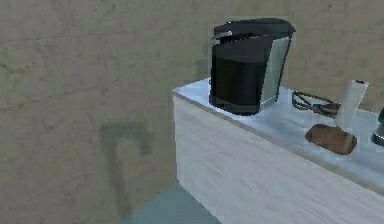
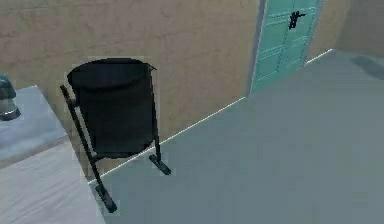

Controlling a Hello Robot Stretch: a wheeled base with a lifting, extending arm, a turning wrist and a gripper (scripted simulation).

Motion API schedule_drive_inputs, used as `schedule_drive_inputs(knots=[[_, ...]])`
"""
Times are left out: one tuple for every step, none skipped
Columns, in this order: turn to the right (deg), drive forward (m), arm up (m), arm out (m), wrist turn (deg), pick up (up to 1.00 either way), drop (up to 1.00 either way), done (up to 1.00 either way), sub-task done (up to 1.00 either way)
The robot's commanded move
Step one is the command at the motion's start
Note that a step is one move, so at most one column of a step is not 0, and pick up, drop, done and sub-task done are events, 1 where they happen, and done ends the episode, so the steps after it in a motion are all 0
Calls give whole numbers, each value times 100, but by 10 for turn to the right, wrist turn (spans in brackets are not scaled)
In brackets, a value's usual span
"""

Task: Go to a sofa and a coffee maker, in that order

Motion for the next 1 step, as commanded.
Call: schedule_drive_inputs(knots=[[450, 0, 0, 0, 0, 0, 0, 0, 0]])
